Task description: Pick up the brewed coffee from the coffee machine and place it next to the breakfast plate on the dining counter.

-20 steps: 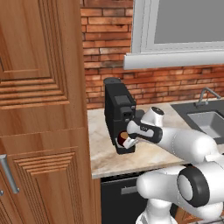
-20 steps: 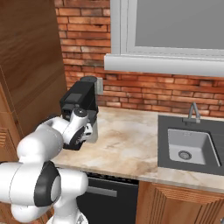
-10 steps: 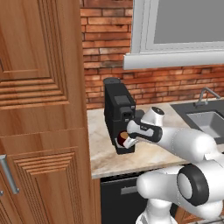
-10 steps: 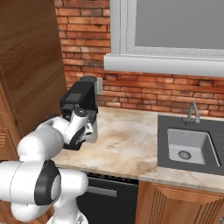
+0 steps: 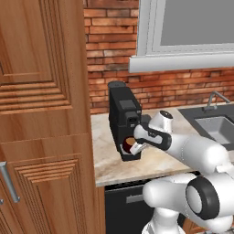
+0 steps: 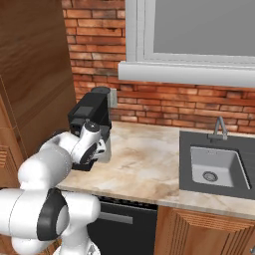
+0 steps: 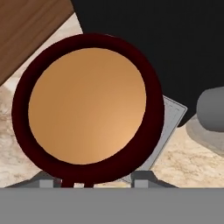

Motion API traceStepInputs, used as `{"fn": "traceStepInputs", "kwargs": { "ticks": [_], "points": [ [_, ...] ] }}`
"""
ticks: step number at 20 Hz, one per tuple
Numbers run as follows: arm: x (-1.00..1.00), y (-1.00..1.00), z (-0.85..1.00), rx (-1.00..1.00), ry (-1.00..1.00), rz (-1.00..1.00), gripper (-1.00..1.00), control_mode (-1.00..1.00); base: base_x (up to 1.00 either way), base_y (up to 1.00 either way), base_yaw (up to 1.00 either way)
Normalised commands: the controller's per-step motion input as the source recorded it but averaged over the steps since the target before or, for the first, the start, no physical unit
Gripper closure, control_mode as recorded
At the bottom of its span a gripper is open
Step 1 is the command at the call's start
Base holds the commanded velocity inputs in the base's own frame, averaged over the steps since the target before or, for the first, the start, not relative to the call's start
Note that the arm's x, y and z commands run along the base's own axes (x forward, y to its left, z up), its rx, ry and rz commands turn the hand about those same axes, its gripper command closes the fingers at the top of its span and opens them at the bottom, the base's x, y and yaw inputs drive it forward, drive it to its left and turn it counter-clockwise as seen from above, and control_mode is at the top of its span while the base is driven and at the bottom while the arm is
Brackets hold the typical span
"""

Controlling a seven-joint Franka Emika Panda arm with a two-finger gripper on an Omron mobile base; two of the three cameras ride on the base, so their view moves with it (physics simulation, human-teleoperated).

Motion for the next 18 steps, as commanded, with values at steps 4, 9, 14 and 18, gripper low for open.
{"fn": "traceStepInputs", "kwargs": {
  "ticks": [4,9,14,18],
  "points": [
    [-0.38,0.0,0.19,0.0,-0.06,0.0,1.0,-1.0,0.0,0.0,0.0],
    [-0.39,0.0,0.18,0.0,-0.1,0.01,1.0,-1.0,0.0,0.0,0.0],
    [-0.37,-0.08,0.17,0.0,-0.08,0.0,1.0,-1.0,0.0,0.0,0.0],
    [-0.33,-0.19,0.3,0.0,-0.11,0.0,1.0,-1.0,0.0,0.0,0.0]
  ]
}}
